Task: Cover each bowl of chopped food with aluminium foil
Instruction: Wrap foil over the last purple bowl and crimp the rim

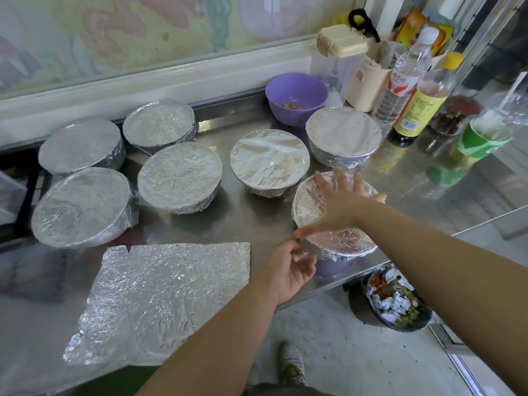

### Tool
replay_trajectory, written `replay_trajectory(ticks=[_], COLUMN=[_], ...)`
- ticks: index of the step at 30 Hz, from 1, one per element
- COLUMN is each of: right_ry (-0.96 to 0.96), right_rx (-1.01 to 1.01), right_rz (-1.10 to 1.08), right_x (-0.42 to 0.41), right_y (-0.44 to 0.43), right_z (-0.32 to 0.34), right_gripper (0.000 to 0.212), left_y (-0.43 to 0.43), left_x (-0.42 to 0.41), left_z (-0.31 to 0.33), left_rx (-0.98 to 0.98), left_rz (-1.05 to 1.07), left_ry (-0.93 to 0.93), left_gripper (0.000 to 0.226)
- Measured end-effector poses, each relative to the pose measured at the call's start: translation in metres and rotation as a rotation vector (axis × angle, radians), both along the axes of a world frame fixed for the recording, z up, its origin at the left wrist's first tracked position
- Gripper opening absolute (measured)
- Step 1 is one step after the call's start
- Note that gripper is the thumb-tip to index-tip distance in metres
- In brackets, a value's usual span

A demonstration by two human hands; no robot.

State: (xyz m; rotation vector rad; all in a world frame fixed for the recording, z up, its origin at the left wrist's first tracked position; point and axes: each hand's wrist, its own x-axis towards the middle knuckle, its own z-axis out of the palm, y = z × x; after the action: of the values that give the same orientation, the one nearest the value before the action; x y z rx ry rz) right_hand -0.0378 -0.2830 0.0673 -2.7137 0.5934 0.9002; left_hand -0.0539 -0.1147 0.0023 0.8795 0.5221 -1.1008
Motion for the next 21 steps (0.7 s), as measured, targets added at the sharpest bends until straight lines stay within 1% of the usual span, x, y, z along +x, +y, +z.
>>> replay_trajectory(ticks=[2,5,7,9,11,15,17,21], right_ry=[0.0,0.003,0.008,0.013,0.013,0.01,0.012,0.011], right_rx=[-0.002,-0.002,-0.006,-0.006,-0.006,-0.002,-0.001,-0.008], right_rz=[0.0,0.0,0.003,0.002,0.002,0.001,0.001,0.003], right_x=[-0.001,-0.002,-0.002,-0.002,-0.002,-0.002,-0.002,-0.003], right_y=[0.001,0.002,0.003,0.003,0.003,0.003,0.003,0.004], right_z=[0.002,0.004,0.006,0.006,0.007,0.006,0.006,0.006], right_gripper=[0.156,0.155,0.154,0.154,0.154,0.156,0.156,0.154], left_y=[0.002,0.007,0.01,0.012,0.014,0.01,0.006,-0.006], left_x=[-0.001,0.0,-0.001,-0.003,-0.005,-0.002,-0.002,-0.003], left_z=[-0.001,-0.005,-0.006,-0.006,-0.006,-0.008,-0.005,-0.005], left_rx=[-0.027,-0.053,-0.072,-0.087,-0.093,-0.08,-0.016,0.179], left_rz=[0.042,0.116,0.12,0.04,-0.012,0.018,-0.007,-0.086], left_ry=[0.005,-0.013,-0.045,-0.106,-0.138,-0.152,-0.222,-0.418], left_gripper=[0.017,0.012,0.026,0.045,0.053,0.05,0.041,0.022])
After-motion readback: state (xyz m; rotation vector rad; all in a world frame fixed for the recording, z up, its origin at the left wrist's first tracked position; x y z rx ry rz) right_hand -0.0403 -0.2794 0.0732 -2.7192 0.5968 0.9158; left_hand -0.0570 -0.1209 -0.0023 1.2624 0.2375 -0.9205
